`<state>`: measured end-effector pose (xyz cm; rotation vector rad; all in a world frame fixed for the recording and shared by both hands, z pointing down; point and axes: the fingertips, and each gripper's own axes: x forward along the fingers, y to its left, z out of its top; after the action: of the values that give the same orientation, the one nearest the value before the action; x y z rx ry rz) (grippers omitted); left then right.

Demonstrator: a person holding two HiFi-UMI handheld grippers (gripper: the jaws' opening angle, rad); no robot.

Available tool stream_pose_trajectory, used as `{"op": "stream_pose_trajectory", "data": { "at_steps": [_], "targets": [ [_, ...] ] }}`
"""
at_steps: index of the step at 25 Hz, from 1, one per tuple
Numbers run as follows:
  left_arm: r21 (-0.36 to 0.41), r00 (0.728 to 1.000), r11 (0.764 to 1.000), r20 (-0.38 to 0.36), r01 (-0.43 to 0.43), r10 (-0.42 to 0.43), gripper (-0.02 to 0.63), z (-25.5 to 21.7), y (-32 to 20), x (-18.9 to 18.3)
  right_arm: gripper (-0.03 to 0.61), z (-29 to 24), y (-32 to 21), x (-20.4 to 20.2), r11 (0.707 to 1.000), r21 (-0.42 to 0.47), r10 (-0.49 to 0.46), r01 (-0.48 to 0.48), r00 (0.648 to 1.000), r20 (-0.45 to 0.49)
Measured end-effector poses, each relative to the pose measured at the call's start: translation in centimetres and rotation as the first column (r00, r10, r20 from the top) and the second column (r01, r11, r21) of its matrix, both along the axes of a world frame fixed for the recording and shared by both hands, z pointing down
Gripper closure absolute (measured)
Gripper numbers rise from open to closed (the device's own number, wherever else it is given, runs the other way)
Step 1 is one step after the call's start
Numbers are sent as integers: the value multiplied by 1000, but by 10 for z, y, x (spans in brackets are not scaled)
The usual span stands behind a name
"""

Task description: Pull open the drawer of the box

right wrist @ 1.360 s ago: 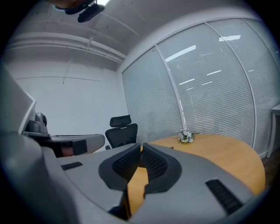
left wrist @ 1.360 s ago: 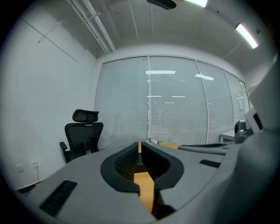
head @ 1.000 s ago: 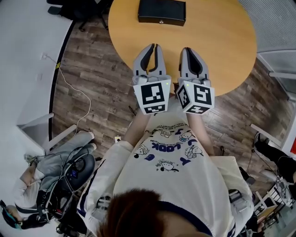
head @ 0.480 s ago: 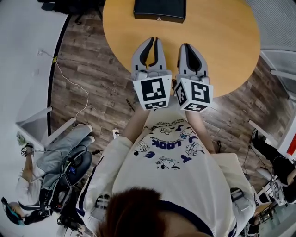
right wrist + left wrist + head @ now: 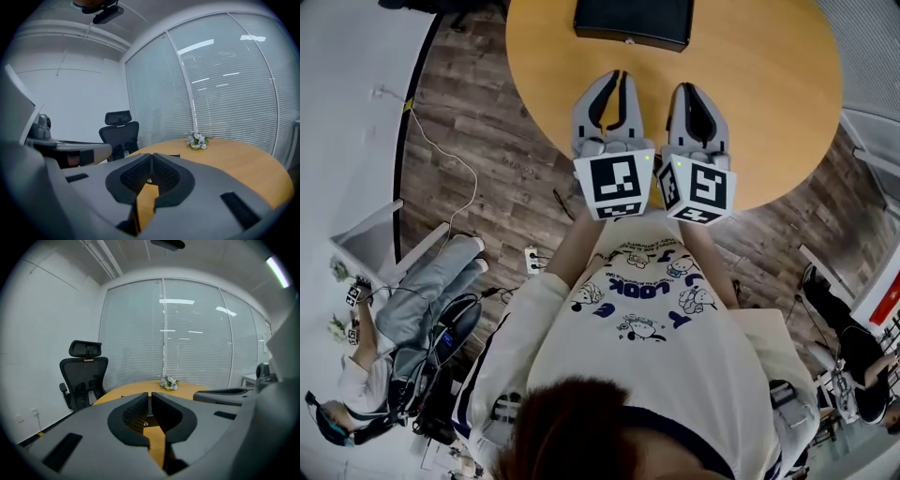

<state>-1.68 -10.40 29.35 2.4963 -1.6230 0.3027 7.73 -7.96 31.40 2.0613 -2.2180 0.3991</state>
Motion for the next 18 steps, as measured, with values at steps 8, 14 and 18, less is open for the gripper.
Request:
{"op": "stream_pose_trajectory", "data": {
  "at_steps": [8,14,18],
  "targets": [
    [-73,1000,997,21,-6,8,583,27,-44,18,540,27,-43,19,998,-69,9,-8,1000,16],
    [-98,1000,995,14,7,-6,583,42,-71,25,541,41,-65,27,996,-93,14,-12,1000,21],
    [-113,1000,994,18,15,-13,583,50,-82,26,540,49,-71,29,994,-109,22,-20,1000,17]
  ]
}}
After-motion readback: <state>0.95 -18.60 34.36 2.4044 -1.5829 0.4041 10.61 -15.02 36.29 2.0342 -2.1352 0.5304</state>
